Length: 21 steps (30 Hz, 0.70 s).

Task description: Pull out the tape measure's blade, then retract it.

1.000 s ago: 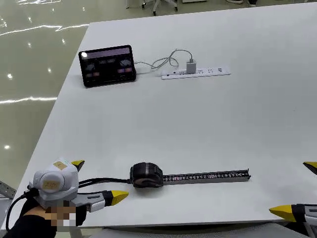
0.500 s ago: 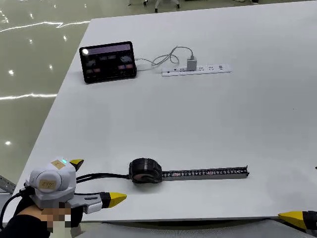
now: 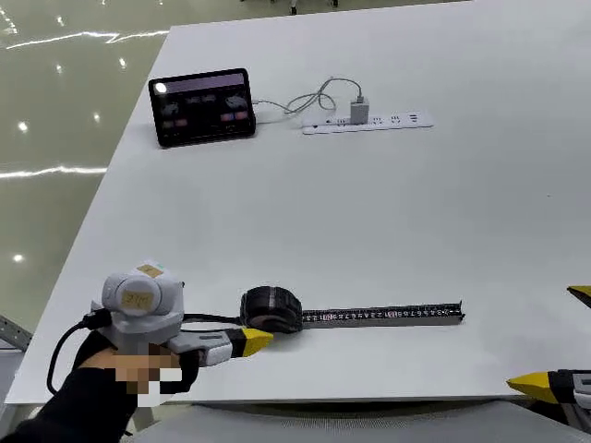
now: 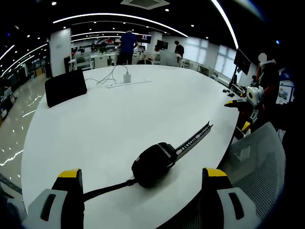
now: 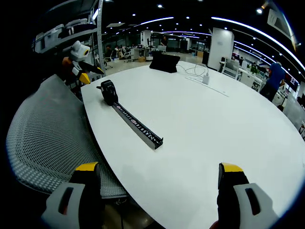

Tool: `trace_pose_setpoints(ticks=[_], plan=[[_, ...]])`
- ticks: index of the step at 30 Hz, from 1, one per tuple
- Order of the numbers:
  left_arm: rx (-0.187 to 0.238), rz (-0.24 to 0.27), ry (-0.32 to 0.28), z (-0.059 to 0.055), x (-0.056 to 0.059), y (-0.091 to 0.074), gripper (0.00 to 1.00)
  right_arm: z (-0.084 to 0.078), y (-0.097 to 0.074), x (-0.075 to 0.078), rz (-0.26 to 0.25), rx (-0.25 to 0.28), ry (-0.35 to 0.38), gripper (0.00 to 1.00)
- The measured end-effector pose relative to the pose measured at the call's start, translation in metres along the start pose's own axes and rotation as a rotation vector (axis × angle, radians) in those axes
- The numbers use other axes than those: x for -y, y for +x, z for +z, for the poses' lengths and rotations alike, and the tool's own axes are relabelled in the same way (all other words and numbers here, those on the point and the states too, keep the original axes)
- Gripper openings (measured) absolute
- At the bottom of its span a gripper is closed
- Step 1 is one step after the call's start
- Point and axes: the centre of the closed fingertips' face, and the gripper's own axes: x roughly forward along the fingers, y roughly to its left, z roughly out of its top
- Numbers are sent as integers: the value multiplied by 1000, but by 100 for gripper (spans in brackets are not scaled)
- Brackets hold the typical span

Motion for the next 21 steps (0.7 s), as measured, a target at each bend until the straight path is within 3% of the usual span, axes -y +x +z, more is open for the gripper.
trace_pose_setpoints(ticks=[4, 6, 9, 11, 13, 15, 21], plan=[[-11, 23, -11, 3, 6, 6, 100, 2, 6, 2, 20, -17, -35, 99], [-22, 42, -72, 1, 10, 12, 100, 4, 9, 4, 26, -22, -48, 99], [-44, 112, -157, -4, 10, 20, 100, 6, 15, 5, 34, -30, -61, 97], [-35, 170, -188, -8, 4, 29, 100, 5, 21, 5, 50, -49, -85, 97], [-25, 190, -230, -13, 2, 37, 100, 6, 26, 4, 68, -63, -101, 97], [-35, 199, -229, -17, 0, 42, 100, 8, 31, 5, 78, -73, -130, 96], [-10, 233, -227, -11, -2, 44, 100, 11, 43, 6, 129, -112, -196, 91]])
